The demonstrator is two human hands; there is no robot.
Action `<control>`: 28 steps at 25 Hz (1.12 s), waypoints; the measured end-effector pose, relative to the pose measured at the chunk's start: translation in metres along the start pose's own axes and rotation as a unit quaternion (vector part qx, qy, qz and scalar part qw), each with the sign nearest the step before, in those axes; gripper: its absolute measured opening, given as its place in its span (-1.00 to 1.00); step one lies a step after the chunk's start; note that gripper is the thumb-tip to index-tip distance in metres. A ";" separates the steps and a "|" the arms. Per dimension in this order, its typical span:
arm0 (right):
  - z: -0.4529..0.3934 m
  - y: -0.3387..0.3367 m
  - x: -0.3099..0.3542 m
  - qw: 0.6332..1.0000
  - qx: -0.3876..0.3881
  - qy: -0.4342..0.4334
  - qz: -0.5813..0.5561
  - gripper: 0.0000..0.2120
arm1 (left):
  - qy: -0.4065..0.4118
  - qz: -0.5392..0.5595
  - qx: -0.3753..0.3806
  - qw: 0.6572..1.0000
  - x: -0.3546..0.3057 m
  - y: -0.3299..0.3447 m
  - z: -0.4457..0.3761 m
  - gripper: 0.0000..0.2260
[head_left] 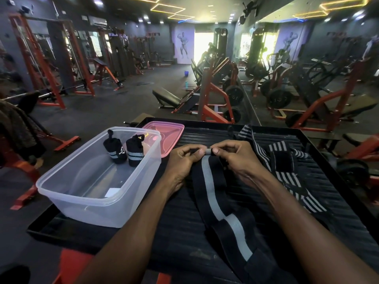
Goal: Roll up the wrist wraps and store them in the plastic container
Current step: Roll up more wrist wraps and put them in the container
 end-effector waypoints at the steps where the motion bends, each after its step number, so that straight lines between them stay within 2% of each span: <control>1: 0.000 0.000 0.003 1.000 -0.005 -0.015 -0.008 -0.89 | -0.011 0.017 0.011 1.000 0.001 0.002 0.000 -0.90; 4: 0.000 -0.001 0.008 0.999 -0.014 -0.051 0.011 -0.86 | -0.020 -0.011 0.020 1.000 -0.002 0.004 -0.001 -0.89; 7: 0.003 0.001 0.008 1.000 -0.004 0.003 -0.029 -0.95 | -0.020 -0.031 0.031 0.999 -0.015 0.004 -0.007 -0.88; 10: 0.009 0.009 0.015 0.992 0.038 0.032 -0.119 -0.84 | -0.001 -0.044 0.059 0.997 -0.035 0.006 -0.015 -0.85; 13: 0.012 0.005 0.024 0.987 0.048 0.026 -0.150 -0.78 | 0.010 -0.041 0.090 0.995 -0.046 0.014 -0.021 -0.80; 16: 0.008 -0.005 0.025 0.998 0.005 -0.024 -0.061 -0.88 | -0.002 -0.017 0.104 0.994 -0.035 0.018 -0.022 -0.77; 18: 0.007 -0.010 0.027 0.997 -0.030 -0.069 0.014 -0.89 | -0.020 0.025 0.104 0.994 -0.022 0.019 -0.020 -0.82; 20: 0.006 -0.012 0.028 0.994 -0.050 -0.091 0.030 -0.84 | -0.039 0.056 0.099 0.993 -0.016 0.023 -0.020 -0.86; 22: 0.005 -0.015 0.027 0.994 -0.059 -0.095 0.017 -0.83 | -0.023 0.045 0.082 0.995 -0.017 0.024 -0.021 -0.87; 26: 0.003 -0.013 0.016 0.998 -0.027 -0.026 -0.045 -0.91 | 0.040 -0.014 0.057 0.997 -0.024 0.021 -0.021 -0.85; 28: 0.002 -0.013 0.010 0.997 -0.012 0.009 -0.077 -0.84 | 0.047 -0.018 0.048 0.998 -0.024 0.018 -0.020 -0.82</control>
Point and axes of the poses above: each hand's wrist, its own z-axis away from the middle knuckle, its own y-axis out of the palm, x = y × z, the point moved 7 cm from there along -z, towards the middle knuckle, and after that the axes turned 3 degrees about -y, right-handed, at the moved point
